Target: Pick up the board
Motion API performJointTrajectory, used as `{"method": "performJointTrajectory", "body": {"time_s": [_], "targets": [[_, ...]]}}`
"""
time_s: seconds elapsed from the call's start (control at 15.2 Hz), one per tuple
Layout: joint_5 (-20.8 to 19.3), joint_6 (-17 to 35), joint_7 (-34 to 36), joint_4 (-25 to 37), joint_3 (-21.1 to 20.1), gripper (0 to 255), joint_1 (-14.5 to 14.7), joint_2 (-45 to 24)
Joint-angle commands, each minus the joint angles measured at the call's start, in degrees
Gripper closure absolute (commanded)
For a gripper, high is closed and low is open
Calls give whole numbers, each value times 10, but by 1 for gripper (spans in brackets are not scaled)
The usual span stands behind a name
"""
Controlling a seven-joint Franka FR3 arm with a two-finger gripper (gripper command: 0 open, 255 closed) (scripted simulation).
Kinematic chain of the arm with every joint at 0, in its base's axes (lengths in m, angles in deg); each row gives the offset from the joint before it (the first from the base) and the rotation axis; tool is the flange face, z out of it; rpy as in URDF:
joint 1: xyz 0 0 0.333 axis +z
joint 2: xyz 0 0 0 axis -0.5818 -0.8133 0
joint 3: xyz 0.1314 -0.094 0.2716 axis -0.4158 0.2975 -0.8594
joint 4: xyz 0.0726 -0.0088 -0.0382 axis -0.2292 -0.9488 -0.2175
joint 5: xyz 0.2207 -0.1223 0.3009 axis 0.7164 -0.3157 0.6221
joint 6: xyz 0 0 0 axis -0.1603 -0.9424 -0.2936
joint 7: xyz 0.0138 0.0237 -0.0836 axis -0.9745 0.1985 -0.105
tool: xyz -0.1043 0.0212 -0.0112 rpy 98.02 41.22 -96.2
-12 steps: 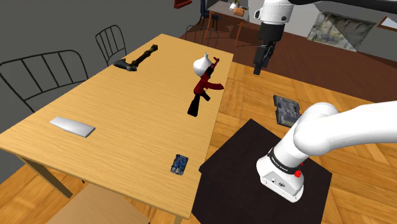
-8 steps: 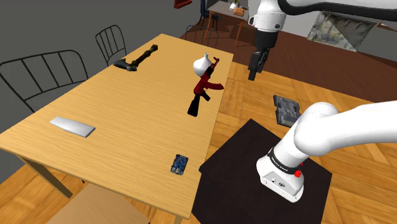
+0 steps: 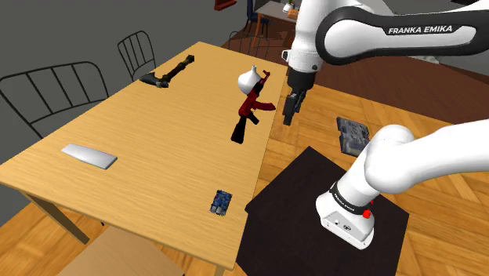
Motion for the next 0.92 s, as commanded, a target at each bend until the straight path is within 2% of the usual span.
{"method": "performJointTrajectory", "body": {"time_s": [0.0,0.4,0.86], "targets": [[14,41,8,-20,-17,0,14,-14],[47,170,29,-61,-70,0,53,-82],[65,328,62,-71,-135,0,86,-208]]}}
